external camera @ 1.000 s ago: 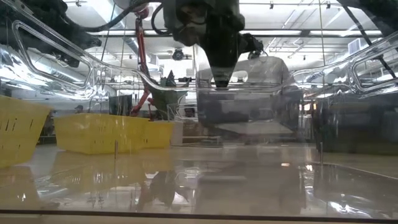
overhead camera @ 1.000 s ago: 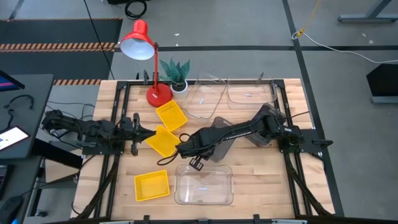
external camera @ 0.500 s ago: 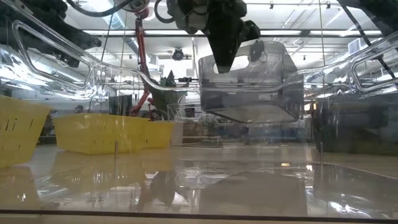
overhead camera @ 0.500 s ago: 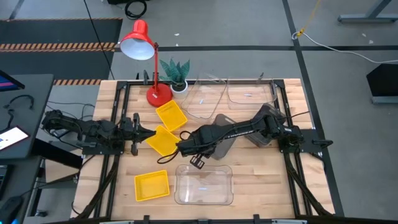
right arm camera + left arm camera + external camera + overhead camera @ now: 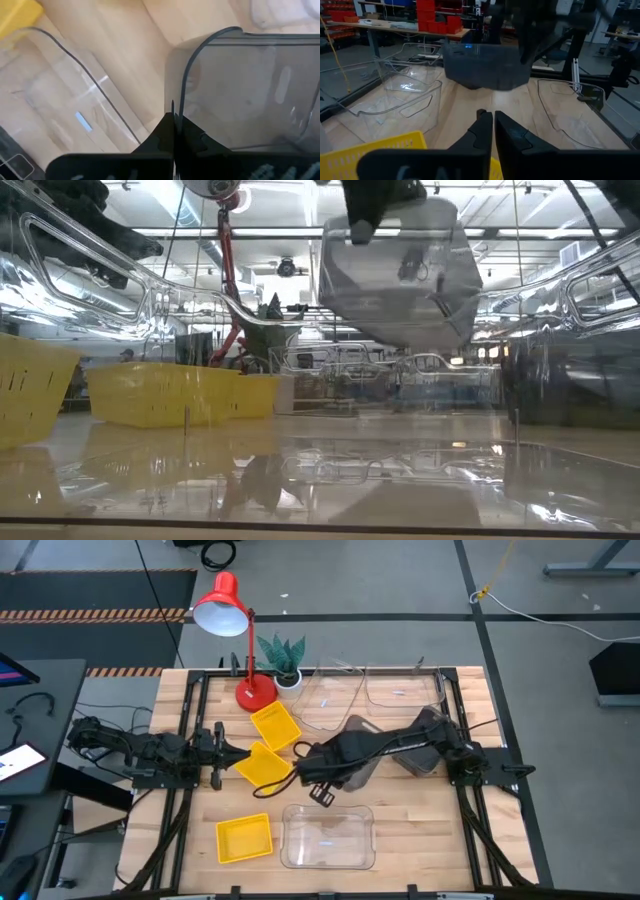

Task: Stack baskets by color
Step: Stack the left black bin on the stacked black bins

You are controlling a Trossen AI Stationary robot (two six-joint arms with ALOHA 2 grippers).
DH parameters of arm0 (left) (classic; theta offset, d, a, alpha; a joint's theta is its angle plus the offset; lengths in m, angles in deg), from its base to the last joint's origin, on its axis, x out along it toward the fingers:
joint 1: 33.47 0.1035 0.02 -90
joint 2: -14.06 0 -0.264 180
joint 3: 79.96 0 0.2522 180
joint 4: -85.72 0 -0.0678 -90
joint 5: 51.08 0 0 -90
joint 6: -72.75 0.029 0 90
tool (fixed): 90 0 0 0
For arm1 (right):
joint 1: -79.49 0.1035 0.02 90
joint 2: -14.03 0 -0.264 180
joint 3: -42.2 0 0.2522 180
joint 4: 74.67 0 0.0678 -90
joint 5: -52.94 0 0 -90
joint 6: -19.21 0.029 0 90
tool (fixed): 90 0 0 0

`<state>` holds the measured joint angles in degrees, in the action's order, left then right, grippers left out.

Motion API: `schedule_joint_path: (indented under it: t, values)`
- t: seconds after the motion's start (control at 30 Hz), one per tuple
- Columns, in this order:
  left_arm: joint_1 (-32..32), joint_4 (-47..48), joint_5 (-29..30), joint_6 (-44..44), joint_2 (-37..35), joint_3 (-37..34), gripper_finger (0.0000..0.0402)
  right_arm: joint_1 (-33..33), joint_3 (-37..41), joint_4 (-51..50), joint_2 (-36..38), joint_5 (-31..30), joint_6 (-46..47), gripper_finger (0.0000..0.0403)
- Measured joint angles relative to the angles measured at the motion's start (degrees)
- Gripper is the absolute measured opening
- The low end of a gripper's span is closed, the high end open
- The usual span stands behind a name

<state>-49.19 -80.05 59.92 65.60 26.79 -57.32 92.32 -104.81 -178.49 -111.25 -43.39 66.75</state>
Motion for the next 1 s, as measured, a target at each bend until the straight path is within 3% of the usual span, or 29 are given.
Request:
schedule_joint_path:
  t: [0.4, 0.77, 1.0]
  values:
    - [0.0, 0.0, 0.0, -0.1, 0.0, 0.0, 0.0023, 1.0, 0.0, 0.0, 7.8, -4.8, 1.1, 0.0003]
    - [0.0, 0.2, 0.0, 0.1, 0.0, 0.0, 0.0024, 0.7, 0.9, 0.0, 10.0, -0.9, 1.0, 0.0003]
    - [0.0, 0.3, 0.0, 0.3, 0.0, 0.0, 0.0025, 0.4, 5.2, 0.1, 15.9, -0.6, 2.7, 0.0003]
